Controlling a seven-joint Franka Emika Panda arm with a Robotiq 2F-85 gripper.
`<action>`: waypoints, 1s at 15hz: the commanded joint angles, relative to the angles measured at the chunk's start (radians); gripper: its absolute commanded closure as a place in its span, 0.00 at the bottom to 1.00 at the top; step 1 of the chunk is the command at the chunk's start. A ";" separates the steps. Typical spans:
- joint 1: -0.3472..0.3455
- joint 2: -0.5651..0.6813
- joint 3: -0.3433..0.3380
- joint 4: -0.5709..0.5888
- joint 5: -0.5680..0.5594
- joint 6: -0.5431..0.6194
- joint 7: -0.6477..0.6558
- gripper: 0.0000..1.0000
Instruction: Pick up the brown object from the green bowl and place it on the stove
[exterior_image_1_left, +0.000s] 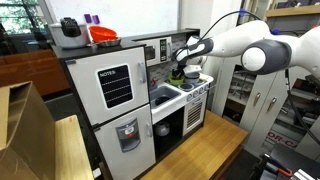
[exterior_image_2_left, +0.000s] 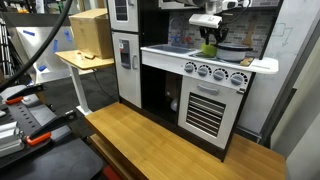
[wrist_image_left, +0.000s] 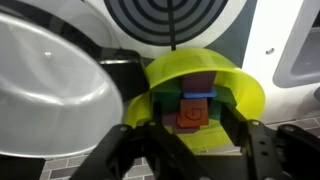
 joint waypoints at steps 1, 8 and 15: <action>-0.016 0.037 0.016 0.075 -0.015 -0.057 0.029 0.67; 0.002 0.043 -0.003 0.095 -0.007 -0.089 0.021 0.93; 0.004 -0.011 0.002 0.021 0.001 -0.008 0.001 0.93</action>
